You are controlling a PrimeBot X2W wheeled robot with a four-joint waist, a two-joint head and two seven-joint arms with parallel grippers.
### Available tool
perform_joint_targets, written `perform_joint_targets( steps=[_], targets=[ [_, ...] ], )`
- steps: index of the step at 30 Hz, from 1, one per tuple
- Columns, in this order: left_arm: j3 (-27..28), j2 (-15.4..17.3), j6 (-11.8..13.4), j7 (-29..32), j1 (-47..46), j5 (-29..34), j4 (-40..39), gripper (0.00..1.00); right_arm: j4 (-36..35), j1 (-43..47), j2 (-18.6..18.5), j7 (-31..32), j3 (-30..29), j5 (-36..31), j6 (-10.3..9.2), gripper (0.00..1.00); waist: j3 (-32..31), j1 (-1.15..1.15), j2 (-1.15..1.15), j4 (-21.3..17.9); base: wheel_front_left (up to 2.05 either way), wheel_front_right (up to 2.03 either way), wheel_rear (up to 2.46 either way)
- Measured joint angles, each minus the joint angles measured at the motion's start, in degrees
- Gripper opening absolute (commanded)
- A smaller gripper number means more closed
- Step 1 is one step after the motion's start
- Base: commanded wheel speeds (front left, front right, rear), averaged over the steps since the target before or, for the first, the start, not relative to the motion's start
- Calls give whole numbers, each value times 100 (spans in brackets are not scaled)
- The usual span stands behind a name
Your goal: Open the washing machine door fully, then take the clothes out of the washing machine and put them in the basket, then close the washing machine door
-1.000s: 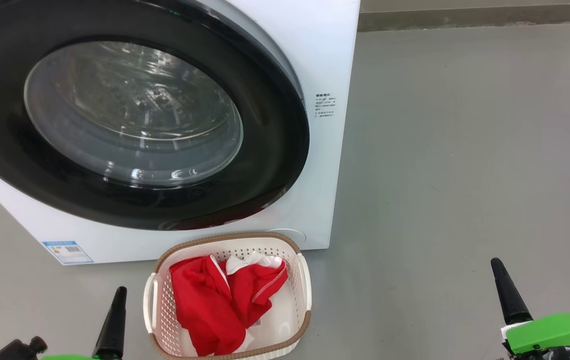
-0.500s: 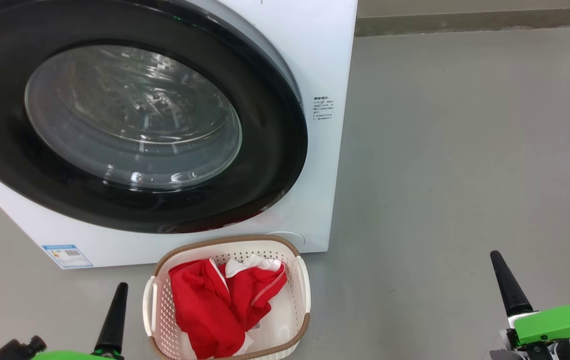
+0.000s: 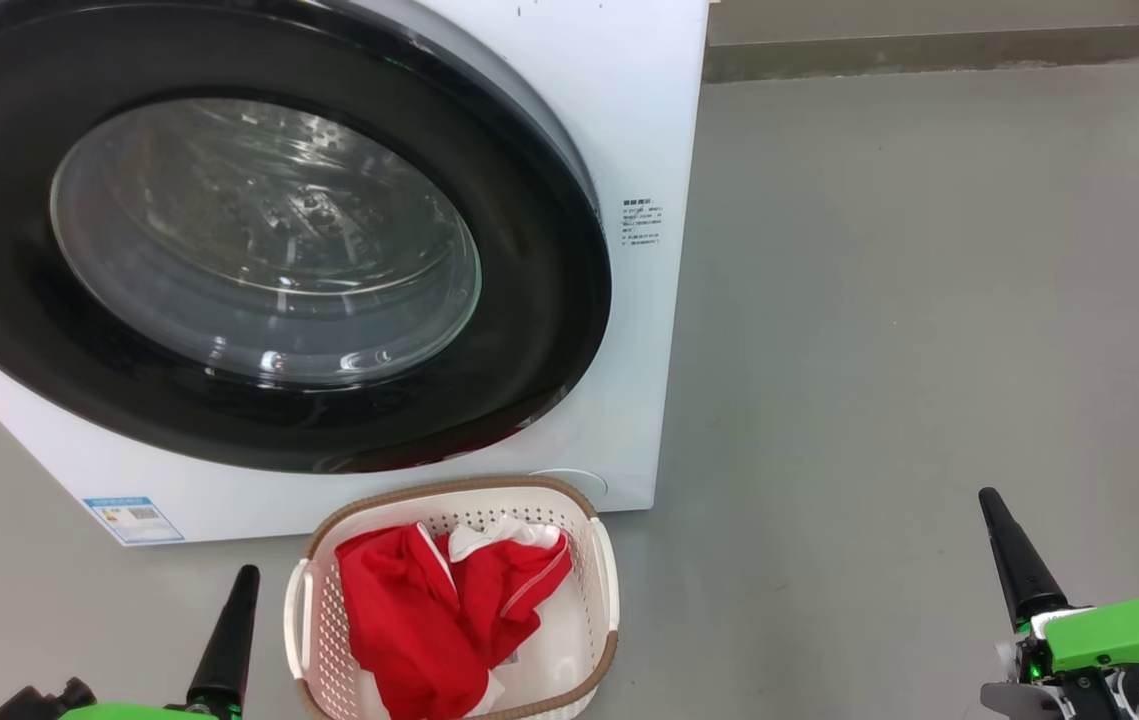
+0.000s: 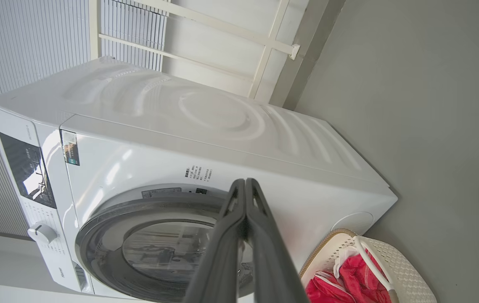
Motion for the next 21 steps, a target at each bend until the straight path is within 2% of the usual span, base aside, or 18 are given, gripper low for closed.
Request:
perform_joint_targets(
  steps=[16, 21],
  targets=[
    [44, -10, -1, 232, -115, -977, 15, 0, 0, -124, 22, 293, -121, 840, 0, 0, -65, 0, 0, -26, 0, 0, 0],
    [53, -15, -1, 281, -115, -1033, 18, 0, -1, -194, 26, 293, -125, 904, 0, 0, -68, 0, 0, -27, 0, 0, 0]
  ],
)
